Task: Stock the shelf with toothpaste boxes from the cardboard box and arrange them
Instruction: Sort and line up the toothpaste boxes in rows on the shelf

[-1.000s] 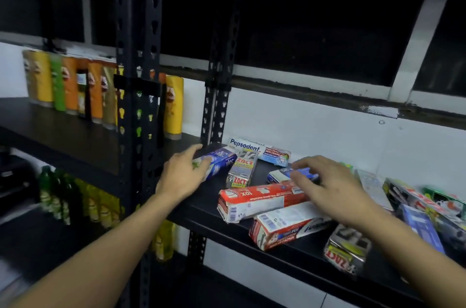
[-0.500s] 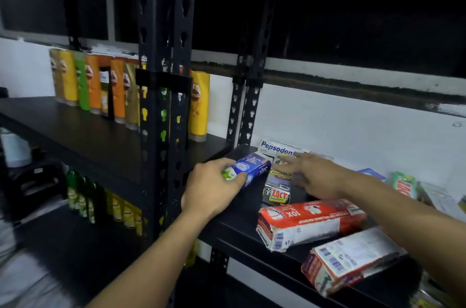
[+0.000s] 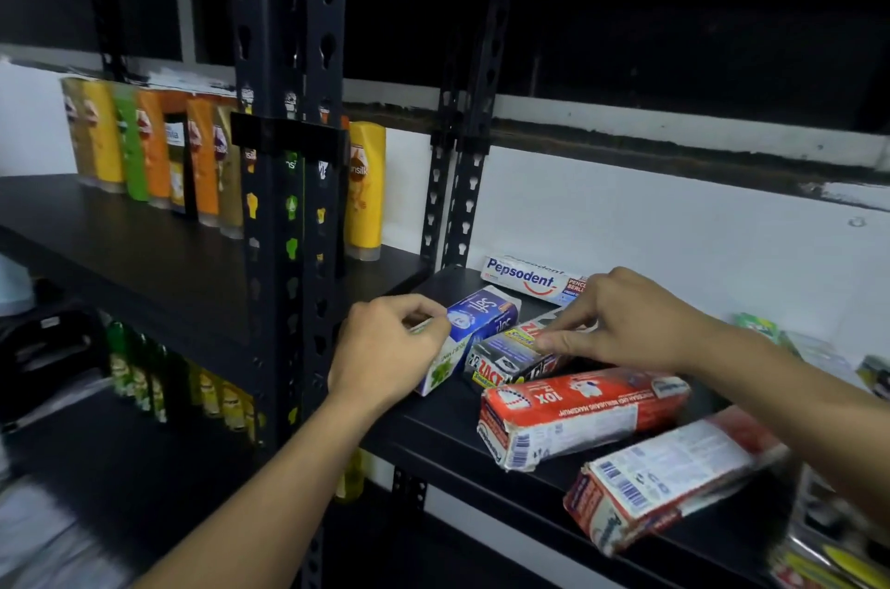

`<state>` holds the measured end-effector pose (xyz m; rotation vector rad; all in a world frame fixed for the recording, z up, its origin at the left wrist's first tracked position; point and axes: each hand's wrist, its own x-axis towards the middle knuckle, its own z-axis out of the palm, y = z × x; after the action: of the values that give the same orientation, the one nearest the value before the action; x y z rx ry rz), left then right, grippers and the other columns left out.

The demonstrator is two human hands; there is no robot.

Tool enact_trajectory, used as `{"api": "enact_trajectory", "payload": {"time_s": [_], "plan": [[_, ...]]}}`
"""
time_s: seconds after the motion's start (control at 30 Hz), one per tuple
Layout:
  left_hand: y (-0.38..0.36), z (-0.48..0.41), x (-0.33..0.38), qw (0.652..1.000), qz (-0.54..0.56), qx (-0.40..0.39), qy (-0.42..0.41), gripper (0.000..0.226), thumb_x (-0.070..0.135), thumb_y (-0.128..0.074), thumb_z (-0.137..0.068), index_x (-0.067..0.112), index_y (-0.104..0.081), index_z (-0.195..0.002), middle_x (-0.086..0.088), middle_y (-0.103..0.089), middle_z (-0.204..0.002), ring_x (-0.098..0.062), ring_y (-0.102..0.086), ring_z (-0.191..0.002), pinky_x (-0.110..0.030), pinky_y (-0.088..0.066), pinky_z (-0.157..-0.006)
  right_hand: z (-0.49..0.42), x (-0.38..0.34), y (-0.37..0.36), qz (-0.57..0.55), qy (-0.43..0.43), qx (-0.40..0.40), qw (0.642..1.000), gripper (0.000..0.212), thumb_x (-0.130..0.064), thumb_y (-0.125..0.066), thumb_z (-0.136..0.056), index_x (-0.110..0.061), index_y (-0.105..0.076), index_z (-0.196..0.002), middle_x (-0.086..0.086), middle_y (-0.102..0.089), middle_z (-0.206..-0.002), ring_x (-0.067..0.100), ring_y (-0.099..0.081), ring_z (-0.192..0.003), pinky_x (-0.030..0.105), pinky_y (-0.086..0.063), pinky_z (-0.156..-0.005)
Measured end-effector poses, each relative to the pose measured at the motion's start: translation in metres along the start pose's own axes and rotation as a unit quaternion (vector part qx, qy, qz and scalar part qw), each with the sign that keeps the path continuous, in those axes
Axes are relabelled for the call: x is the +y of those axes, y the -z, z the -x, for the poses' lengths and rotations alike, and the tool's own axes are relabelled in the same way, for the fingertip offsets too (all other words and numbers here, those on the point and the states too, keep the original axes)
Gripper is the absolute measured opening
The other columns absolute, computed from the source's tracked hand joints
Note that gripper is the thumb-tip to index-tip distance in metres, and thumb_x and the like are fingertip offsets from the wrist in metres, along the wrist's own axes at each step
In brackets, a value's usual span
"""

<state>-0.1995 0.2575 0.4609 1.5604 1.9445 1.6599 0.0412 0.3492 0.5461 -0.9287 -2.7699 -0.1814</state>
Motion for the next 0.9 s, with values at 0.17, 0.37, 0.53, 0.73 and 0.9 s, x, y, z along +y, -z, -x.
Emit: {"api": "enact_trajectory", "payload": {"time_s": [0.17,0.37,0.53,0.73,0.9], "plan": [[0.001,-0.001,-0.001,1.000,0.009,-0.023,-0.009,0.013,0.028,-0.066,-0.082,0.034,-0.077,-0.079,0.025,-0.071,-0.076,0.004,-0.066,-0.077,-0.033,-0.058,-0.071,0.000,0.011,-0.005,-0.067,-0.037,-0.056,0.995,0.044,-0.044,-0.071,-0.083,-0.048,-0.061,-0.125,-0.022,-0.067,-0.118,-0.003,-0.062,-0.101,0.025,-0.051,-0.088],[0.002,0.000,0.001,0.999,0.010,-0.028,-0.015,0.011,0.029,-0.067,-0.082,0.034,-0.077,-0.079,0.025,-0.071,-0.077,0.004,-0.066,-0.078,-0.031,-0.057,-0.073,-0.010,0.011,-0.017,-0.062,-0.026,-0.088,0.994,0.052,-0.043,-0.071,-0.086,-0.050,-0.051,-0.133,-0.018,-0.060,-0.131,0.006,-0.057,-0.115,0.031,-0.048,-0.095],[0.002,0.003,0.001,0.999,0.000,-0.032,-0.013,0.028,0.050,-0.060,-0.069,0.035,-0.076,-0.086,0.022,-0.072,-0.080,0.003,-0.066,-0.078,-0.032,-0.057,-0.073,-0.022,0.015,-0.026,-0.055,-0.059,-0.126,0.989,0.053,-0.043,-0.061,-0.092,-0.058,-0.035,-0.137,-0.006,-0.059,-0.128,0.016,-0.055,-0.109,0.041,-0.048,-0.094],[0.002,0.003,0.001,0.996,-0.058,-0.059,-0.014,0.058,0.063,-0.054,-0.059,0.038,-0.071,-0.108,0.018,-0.073,-0.095,-0.002,-0.067,-0.086,-0.030,-0.057,-0.077,-0.034,0.021,-0.029,-0.035,-0.062,-0.153,0.986,0.065,-0.053,-0.060,-0.088,-0.065,-0.022,-0.138,-0.013,-0.047,-0.143,0.019,-0.037,-0.125,0.049,-0.035,-0.105],[0.003,0.002,0.004,0.995,-0.068,-0.075,-0.012,0.057,0.064,-0.062,-0.059,0.040,-0.068,-0.110,0.021,-0.071,-0.096,0.002,-0.065,-0.085,-0.028,-0.057,-0.078,-0.044,0.024,-0.026,-0.021,-0.108,-0.136,0.985,0.063,-0.065,-0.073,-0.070,-0.067,-0.037,-0.121,-0.001,-0.048,-0.119,0.027,-0.039,-0.116,0.050,-0.036,-0.100]]}}
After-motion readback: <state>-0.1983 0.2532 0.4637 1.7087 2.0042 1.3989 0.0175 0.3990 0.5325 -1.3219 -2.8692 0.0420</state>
